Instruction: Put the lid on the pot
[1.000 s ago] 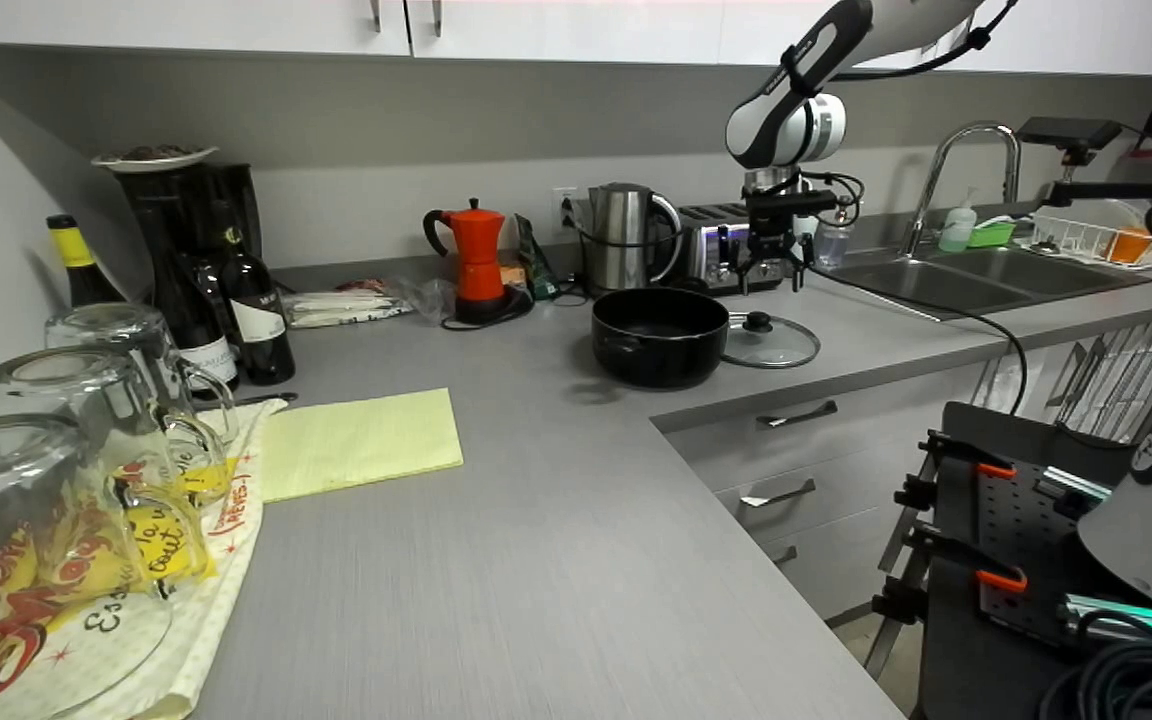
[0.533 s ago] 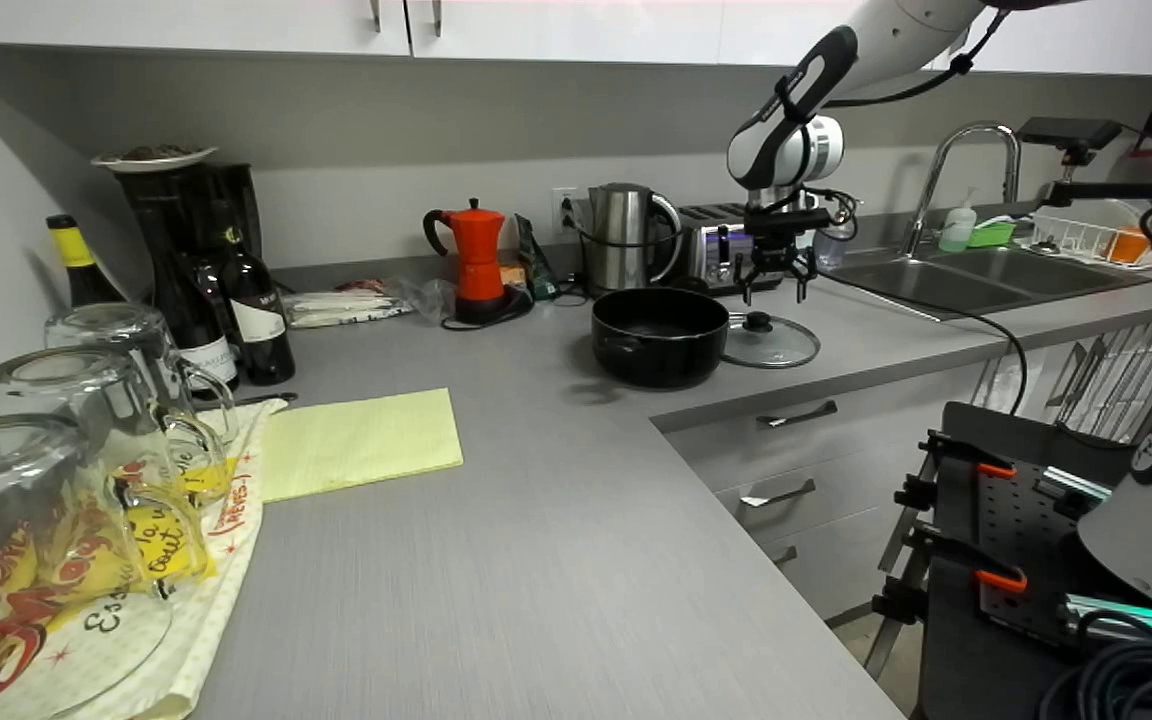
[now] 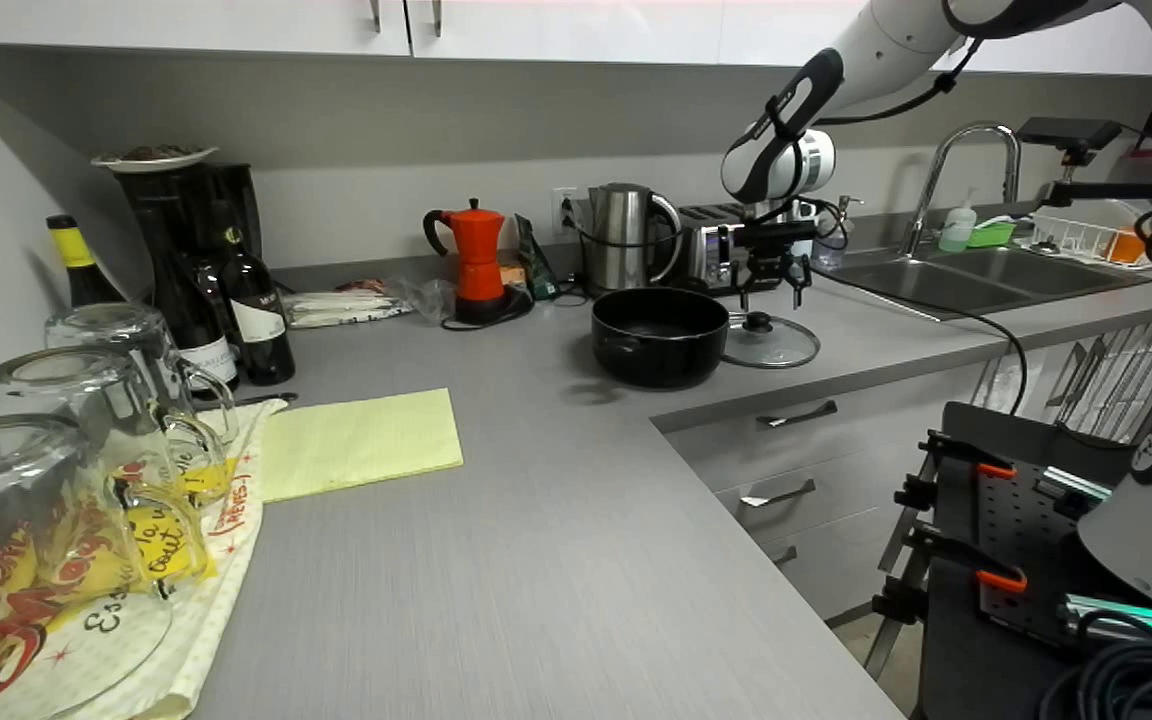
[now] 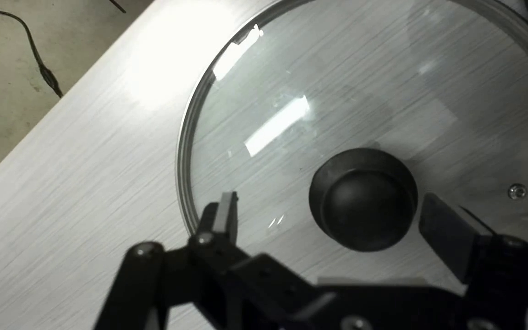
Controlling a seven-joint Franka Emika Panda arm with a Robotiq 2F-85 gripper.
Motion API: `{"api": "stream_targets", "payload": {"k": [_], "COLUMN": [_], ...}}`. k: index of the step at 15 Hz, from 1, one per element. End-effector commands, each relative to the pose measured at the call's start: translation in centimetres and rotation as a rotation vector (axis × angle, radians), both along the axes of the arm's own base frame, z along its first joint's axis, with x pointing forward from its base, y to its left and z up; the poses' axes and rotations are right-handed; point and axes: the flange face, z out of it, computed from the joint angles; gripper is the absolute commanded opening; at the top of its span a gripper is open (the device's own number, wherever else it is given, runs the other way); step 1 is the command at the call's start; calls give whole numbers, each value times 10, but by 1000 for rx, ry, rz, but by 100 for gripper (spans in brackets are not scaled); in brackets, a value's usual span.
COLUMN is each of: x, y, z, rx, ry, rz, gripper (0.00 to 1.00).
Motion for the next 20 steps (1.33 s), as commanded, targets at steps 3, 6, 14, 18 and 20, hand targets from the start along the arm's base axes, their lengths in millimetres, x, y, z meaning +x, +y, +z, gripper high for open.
{"api": "stream_targets", "payload": {"k": [3,6,14,18,20], "x": [17,22,24,24,25], "y": [1,4,7,4,4], "z": [-10,-16,-26,-23,-21], "rx": [-58,-71,-77,-85,-87], "ry": [1,5,18,14,9], "rz": [-35,-40,-50,-51,-50], "gripper": [100,100,79,53,36]}}
